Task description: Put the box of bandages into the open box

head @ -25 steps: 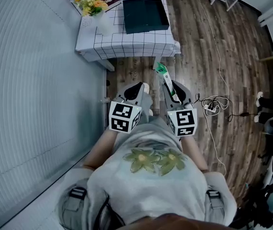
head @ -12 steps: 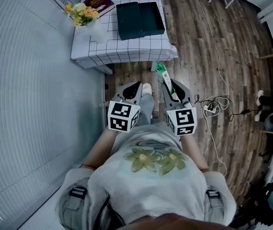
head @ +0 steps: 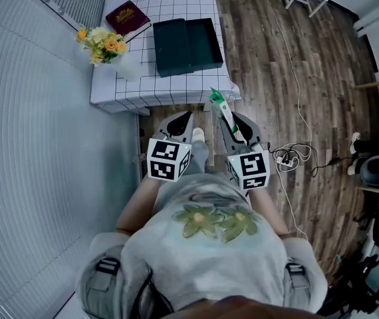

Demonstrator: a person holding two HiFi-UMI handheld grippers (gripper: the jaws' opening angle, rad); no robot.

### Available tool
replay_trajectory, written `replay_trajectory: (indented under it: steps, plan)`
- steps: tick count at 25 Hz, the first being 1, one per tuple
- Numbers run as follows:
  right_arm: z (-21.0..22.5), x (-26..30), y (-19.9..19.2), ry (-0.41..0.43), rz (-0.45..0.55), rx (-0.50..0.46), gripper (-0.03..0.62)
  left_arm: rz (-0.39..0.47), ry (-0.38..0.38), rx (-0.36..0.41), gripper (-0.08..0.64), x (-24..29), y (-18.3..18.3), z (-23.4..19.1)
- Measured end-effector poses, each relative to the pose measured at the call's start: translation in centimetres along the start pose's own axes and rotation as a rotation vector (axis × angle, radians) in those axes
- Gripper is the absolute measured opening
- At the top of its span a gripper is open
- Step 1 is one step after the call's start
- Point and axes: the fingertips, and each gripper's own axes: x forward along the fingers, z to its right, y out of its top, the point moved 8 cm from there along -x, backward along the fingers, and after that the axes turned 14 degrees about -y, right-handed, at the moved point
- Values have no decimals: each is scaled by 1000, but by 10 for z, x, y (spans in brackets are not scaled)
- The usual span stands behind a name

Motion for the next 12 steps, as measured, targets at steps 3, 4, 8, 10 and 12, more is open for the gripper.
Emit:
replay_trajectory:
  steps: [3, 4, 8, 10, 12]
  plan:
    - [9, 22, 15, 1, 1, -6, 92, 6, -7, -1, 7, 14, 18, -14]
    - [11, 29, 19, 2, 0, -7, 92, 7, -9, -2, 6, 18, 23, -19]
    - [18, 56, 32, 11, -10, -19, 92, 13, -5, -12, 6, 32, 40, -40]
    - [20, 70, 37, 18, -18, -29, 92, 18, 0, -23, 6, 38, 46, -52]
    - [22, 83, 42, 26, -26, -39, 92, 20, 4, -36, 6, 43, 51, -62]
